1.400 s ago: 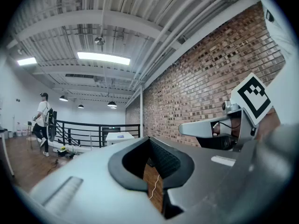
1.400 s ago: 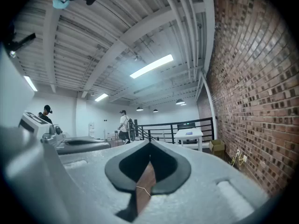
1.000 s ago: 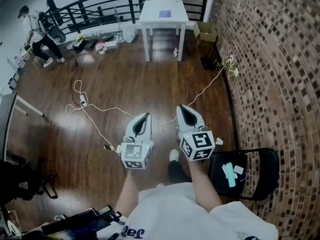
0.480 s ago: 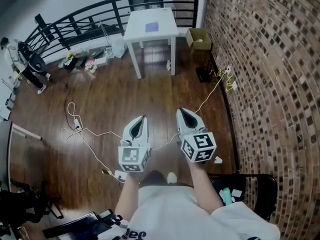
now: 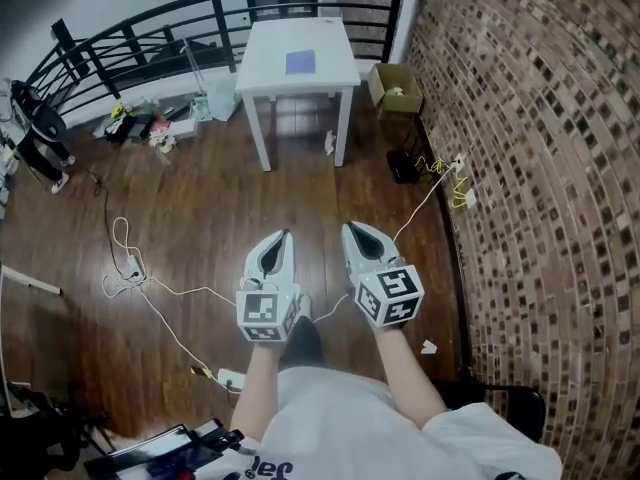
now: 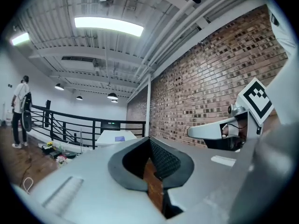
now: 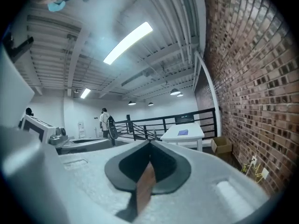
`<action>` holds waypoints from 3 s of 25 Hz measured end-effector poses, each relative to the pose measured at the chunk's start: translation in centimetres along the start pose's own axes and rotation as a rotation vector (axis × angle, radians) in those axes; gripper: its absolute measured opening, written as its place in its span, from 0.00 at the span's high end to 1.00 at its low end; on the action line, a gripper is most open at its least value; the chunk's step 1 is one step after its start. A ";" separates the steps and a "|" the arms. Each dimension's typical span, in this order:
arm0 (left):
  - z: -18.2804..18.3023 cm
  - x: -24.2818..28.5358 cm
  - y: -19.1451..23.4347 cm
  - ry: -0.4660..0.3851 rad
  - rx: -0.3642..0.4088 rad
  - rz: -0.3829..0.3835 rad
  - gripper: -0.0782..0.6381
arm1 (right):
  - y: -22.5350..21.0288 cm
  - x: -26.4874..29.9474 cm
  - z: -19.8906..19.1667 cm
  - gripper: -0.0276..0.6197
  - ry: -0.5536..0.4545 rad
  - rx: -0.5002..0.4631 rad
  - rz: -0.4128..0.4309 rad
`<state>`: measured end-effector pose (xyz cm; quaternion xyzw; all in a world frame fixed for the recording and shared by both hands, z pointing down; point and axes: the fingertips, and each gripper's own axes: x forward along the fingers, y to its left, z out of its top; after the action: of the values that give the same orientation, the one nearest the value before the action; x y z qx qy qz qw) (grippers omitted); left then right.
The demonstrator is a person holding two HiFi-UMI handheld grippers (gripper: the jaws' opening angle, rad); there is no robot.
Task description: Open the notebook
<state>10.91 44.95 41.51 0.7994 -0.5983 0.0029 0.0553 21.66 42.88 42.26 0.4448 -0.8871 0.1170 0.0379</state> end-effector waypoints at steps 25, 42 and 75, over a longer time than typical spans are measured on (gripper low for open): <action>4.6 33.7 26.1 -0.029 0.004 0.043 0.87 | -12.2 40.6 7.5 0.98 0.042 0.085 0.057; 10.2 60.0 35.5 -0.101 0.037 0.085 0.87 | -24.0 65.7 15.4 0.97 0.028 0.028 0.198; -2.8 95.8 41.2 0.172 0.021 -0.390 0.87 | -53.6 86.2 5.8 0.95 0.448 0.053 -0.054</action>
<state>-1.16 -57.81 54.61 0.8973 -0.4254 0.0664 0.0974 12.84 -56.76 60.77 0.4320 -0.8410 0.2352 0.2253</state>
